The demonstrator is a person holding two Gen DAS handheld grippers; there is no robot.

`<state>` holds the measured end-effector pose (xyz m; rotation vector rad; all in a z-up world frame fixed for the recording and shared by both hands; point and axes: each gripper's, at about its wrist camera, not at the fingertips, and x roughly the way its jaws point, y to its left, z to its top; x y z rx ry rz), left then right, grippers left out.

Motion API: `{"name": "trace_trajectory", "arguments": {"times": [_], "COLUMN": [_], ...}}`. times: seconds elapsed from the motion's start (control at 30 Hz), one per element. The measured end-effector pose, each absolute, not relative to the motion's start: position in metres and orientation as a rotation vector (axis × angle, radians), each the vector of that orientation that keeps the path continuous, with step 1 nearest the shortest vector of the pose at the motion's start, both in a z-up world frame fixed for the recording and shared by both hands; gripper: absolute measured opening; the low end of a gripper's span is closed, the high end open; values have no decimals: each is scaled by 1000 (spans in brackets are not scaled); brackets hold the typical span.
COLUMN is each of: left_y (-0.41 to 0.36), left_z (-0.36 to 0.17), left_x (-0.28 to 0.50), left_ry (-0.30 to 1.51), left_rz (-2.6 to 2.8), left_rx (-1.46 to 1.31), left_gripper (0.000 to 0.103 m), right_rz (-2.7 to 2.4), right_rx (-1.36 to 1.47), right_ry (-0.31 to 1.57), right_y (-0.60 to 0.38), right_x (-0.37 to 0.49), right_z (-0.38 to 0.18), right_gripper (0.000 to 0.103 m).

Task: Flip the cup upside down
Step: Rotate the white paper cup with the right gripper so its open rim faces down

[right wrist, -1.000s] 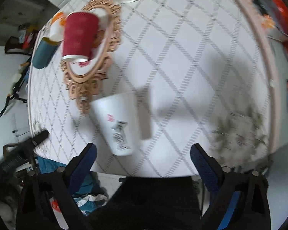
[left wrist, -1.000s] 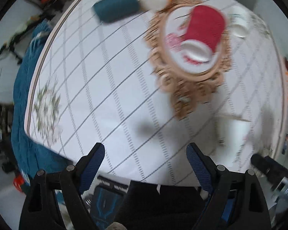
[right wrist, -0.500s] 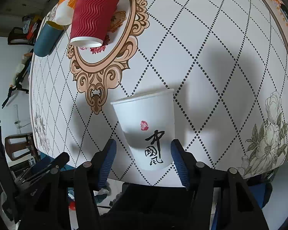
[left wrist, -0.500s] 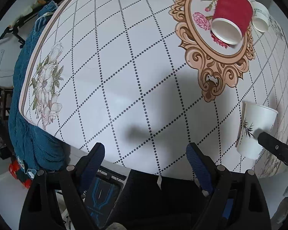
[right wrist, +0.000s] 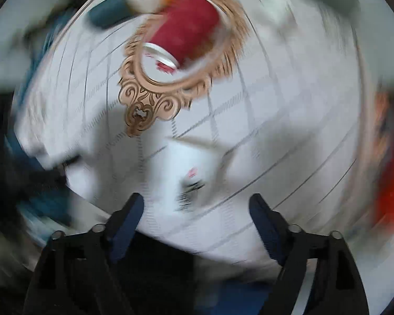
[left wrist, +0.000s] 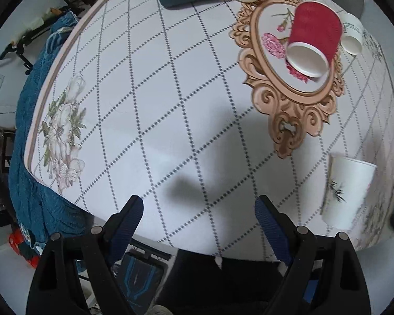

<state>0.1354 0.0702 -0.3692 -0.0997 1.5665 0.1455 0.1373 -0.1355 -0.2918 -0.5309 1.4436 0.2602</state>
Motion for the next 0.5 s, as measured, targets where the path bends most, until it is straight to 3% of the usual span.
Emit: {"name": "trace_trajectory", "arguments": {"times": [0.2, 0.33, 0.5], "left_y": [82, 85, 87], "left_z": [-384, -393, -404], "left_x": [135, 135, 133], "left_ry": [1591, 1606, 1611], "left_rz": [131, 127, 130], "left_rx": [-116, -120, -118], "left_gripper": [87, 87, 87], "right_rz": [587, 827, 1060], "right_rx": [-1679, -2193, -2564], "right_ry": [998, 771, 461], "right_y": [-82, -89, -112], "right_x": [80, 40, 11], "right_z": [-323, -365, -401], "right_gripper": [86, 86, 86]}}
